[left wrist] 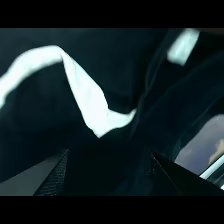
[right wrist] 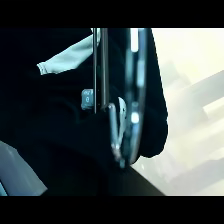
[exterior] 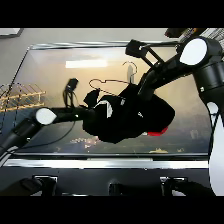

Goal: Fold the clothes and pants, and hang the long-sleeved shirts on hangers.

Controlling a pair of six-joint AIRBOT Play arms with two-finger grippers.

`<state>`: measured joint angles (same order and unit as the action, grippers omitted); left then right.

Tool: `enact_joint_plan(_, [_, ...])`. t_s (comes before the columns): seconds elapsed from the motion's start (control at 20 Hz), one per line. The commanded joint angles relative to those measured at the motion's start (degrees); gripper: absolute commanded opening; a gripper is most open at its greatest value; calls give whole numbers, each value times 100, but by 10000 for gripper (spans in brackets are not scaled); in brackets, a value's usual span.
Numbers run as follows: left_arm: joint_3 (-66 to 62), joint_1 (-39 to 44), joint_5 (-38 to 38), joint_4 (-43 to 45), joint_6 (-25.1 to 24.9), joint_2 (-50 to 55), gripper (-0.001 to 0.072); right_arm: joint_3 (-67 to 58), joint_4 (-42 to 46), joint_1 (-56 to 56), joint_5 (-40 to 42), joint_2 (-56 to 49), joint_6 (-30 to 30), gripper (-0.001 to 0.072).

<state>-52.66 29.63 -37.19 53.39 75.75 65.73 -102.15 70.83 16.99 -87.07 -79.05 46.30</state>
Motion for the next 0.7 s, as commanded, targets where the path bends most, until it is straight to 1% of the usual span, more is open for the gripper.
enact_joint_plan(0.0, [179, 605, 640, 15, -234, 358, 560, 2, 35, 4, -85, -2, 260, 29])
enact_joint_plan(0.1, [179, 785, 881, 15, -225, 564, 559, 2, 37, 4, -114, 0, 260, 29])
enact_joint_plan(0.4, [177, 817, 1458, -2, -225, 946, 553, 2, 35, 4, -114, -2, 328, 29])
enact_joint_plan(0.5, [164, 820, 1550, -2, -221, 1071, 524, 2, 35, 4, -114, -2, 409, 29])
enact_joint_plan(0.55, [146, 820, 1552, -7, -221, 1141, 497, 2, 33, 4, -116, -2, 409, 29])
enact_joint_plan(0.6, [118, 824, 1567, -7, -219, 1211, 493, 2, 33, 4, -114, 0, 409, 29])
enact_joint_plan(0.65, [76, 824, 1596, -7, -197, 1272, 414, 2, 33, 4, -114, -2, 409, 29])
